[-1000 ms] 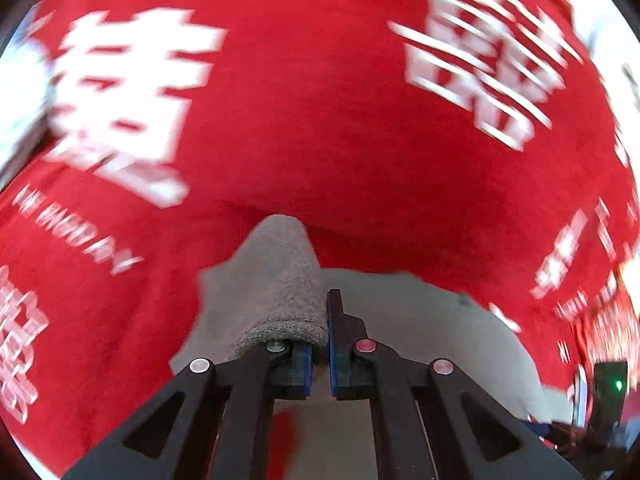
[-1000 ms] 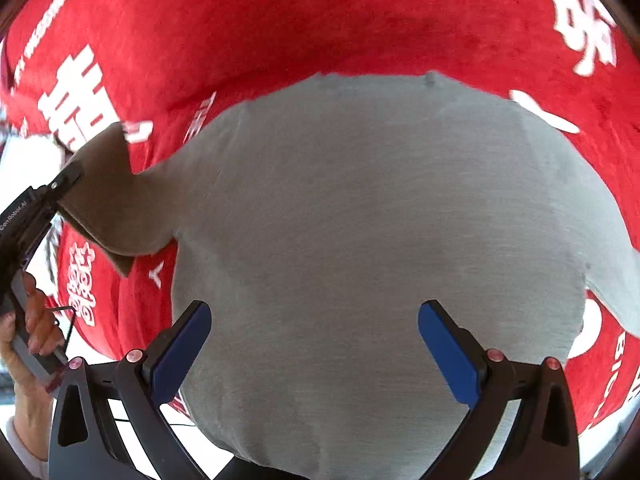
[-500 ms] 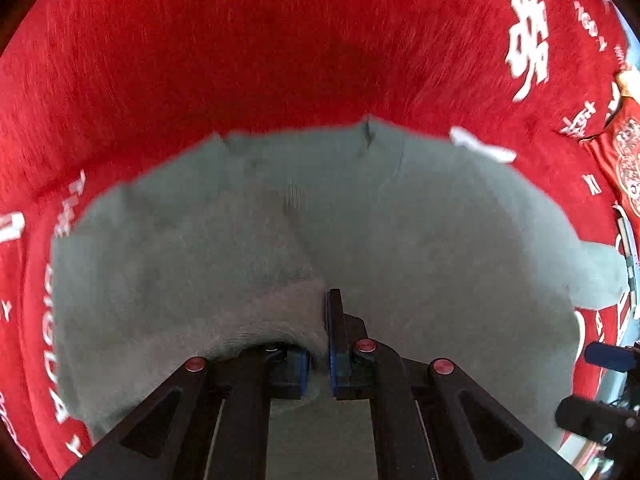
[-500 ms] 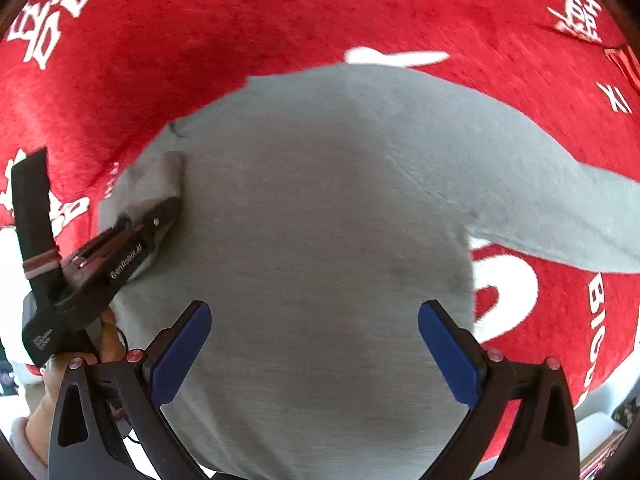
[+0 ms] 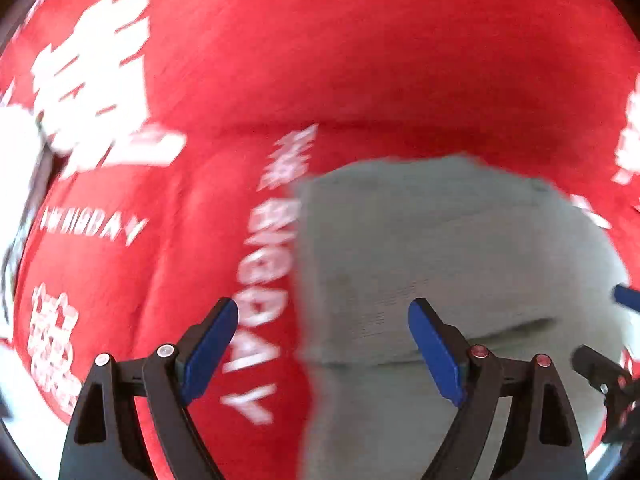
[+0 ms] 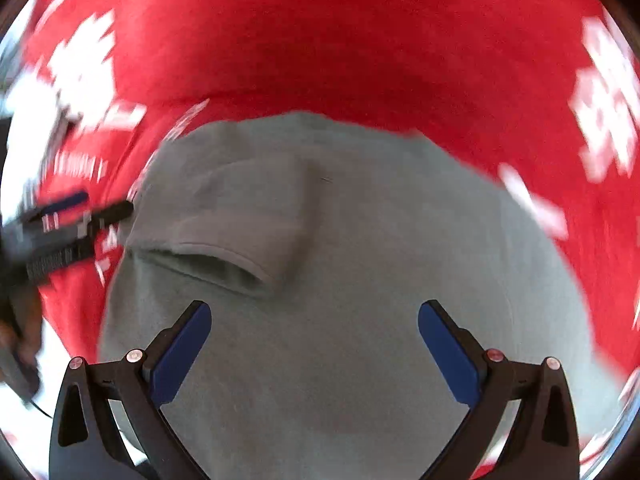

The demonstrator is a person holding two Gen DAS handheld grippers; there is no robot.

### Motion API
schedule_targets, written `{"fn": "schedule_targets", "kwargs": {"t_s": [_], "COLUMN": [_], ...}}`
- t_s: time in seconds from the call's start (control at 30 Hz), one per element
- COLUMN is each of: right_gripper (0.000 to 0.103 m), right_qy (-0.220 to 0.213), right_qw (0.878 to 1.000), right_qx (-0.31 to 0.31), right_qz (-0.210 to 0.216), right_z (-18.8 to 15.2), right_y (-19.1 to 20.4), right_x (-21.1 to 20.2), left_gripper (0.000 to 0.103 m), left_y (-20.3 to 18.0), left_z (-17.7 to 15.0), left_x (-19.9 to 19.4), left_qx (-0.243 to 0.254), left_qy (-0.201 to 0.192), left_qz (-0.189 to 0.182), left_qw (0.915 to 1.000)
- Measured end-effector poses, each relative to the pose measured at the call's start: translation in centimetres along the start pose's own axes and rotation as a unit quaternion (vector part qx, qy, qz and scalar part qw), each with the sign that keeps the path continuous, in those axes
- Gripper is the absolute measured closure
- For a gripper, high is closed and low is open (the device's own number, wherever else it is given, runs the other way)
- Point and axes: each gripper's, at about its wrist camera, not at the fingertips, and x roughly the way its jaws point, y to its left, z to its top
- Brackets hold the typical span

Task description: Fold small clothes

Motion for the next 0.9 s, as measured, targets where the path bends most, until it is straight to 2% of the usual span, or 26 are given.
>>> {"fn": "schedule_targets", "kwargs": {"t_s": [0.1,0.2,0.27,0.3,0.33,0.37,0.4,0.47,0.53,0.6,0.63,0.67,0.7,0.73,0.8,0.83,0.9], "right_gripper": [0.000,0.002,0.010,0.017,0.058,0.092,0.093,0.093,0.093,0.093,0.093,0.093,0.093,0.092,0.088,0.087,0.074], "right_qy": [-0.003,-0.007,-0.012,-0.008,-0.001,0.016,0.026,-0.002,-0.038,-0.069,-0.079,-0.081,-0.080,-0.076,-0.064,-0.058,-0.046], "right_qw": [0.994,0.986,0.981,0.979,0.978,0.979,0.985,0.997,0.998,0.980,0.961,0.946,0.915,0.889,0.851,0.836,0.812], "right_qx": [-0.103,-0.162,-0.183,-0.191,-0.193,-0.189,-0.159,-0.078,0.038,0.170,0.245,0.294,0.372,0.424,0.485,0.507,0.544], "right_qz": [-0.024,-0.040,-0.056,-0.069,-0.073,-0.070,-0.056,-0.011,0.041,0.081,0.098,0.109,0.133,0.155,0.191,0.201,0.208], "right_z": [1.6,3.0,3.5,3.9,4.0,4.3,4.7,5.2,5.3,3.8,2.4,1.2,-1.1,-2.9,-5.8,-7.0,-9.0], "right_y": [4.7,7.7,8.8,9.1,9.1,9.0,8.2,6.2,2.4,-2.1,-4.7,-6.3,-8.9,-10.4,-12.0,-12.4,-13.2], "right_x": [2.2,4.1,5.2,6.0,6.6,7.4,7.6,5.5,3.3,1.5,1.1,1.1,1.4,2.0,3.1,3.5,3.8], "left_gripper": [0.015,0.015,0.015,0.015,0.015,0.015,0.015,0.015,0.015,0.015,0.015,0.015,0.015,0.015,0.015,0.015,0.015], "left_y": [3.2,2.2,1.4,1.3,1.2,1.4,1.4,1.3,1.6,1.5,1.3,1.1,1.2,1.0,1.1,1.0,0.7], "left_z": [-0.8,-1.7,-1.7,-1.6,-1.7,-1.8,-1.9,-2.1,-2.1,-2.0,-1.9,-1.5,-1.5,-1.5,-0.9,-0.8,-0.4], "left_x": [1.9,2.4,3.0,3.1,3.0,2.9,2.8,2.7,2.5,2.6,2.6,3.1,3.3,3.3,4.3,4.4,4.1], "left_qx": [-0.039,-0.040,-0.033,-0.035,-0.039,-0.041,-0.042,-0.038,-0.034,-0.031,-0.029,-0.027,-0.025,-0.021,-0.014,-0.011,-0.010], "left_qy": [0.038,0.044,0.046,0.048,0.048,0.047,0.046,0.045,0.045,0.046,0.046,0.045,0.045,0.046,0.047,0.047,0.055], "left_qz": [-0.005,-0.023,-0.016,-0.015,-0.019,-0.021,-0.023,-0.023,-0.021,-0.020,-0.019,-0.017,-0.018,-0.020,-0.015,-0.012,-0.010], "left_qw": [0.9985,0.9979,0.9983,0.9981,0.9979,0.9978,0.9978,0.9980,0.9982,0.9983,0.9984,0.9985,0.9985,0.9985,0.9987,0.9988,0.9984]}}
